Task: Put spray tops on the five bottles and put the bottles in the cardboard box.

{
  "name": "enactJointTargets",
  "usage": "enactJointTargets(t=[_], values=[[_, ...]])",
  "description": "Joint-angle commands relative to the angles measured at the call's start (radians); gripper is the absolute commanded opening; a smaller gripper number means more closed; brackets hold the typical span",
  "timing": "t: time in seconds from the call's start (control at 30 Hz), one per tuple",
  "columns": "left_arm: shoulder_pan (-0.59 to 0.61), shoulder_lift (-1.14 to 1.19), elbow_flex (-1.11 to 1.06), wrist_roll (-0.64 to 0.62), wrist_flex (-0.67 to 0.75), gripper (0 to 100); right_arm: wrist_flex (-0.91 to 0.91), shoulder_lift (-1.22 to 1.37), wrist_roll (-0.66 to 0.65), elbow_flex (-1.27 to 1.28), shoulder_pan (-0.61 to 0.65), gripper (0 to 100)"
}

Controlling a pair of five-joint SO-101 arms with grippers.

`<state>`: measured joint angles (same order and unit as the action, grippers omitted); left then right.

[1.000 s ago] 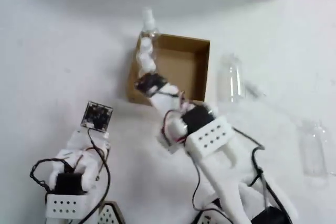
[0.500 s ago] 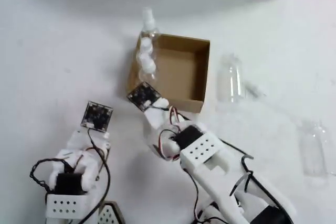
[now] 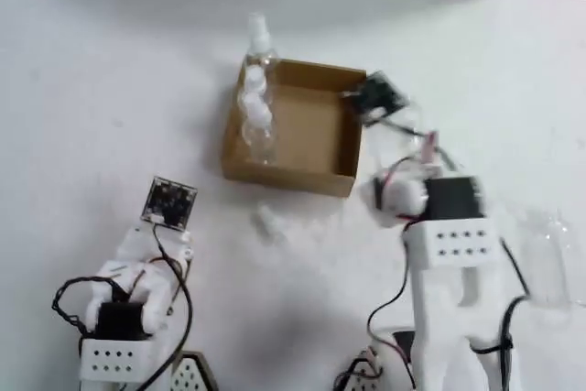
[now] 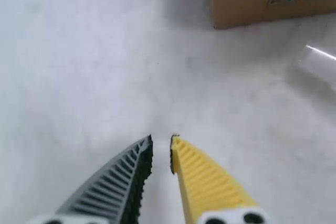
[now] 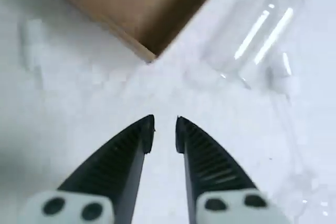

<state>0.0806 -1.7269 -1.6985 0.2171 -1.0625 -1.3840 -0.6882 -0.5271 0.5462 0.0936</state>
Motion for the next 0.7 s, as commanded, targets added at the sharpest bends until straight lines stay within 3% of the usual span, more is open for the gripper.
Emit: enactJointTargets(t=[0.0,0.27,0.53,0.67], values=[[0.010,-0.016,0.000,0.011,-0.014,8,-0.013,-0.027,-0.126,-0.071,-0.148,6.3],[0.010,-0.016,0.000,0.011,-0.014,8,-0.012,0.008,-0.233,-0.077,-0.265,8.4],[0.010,-0.016,0.000,0.011,-0.014,8,-0.070,0.325,-0.241,-0.321,-0.355,8.7],[0.010,-0.016,0.000,0.011,-0.014,8,-0.154,0.463,-0.364,-0.456,-0.363,8.8]])
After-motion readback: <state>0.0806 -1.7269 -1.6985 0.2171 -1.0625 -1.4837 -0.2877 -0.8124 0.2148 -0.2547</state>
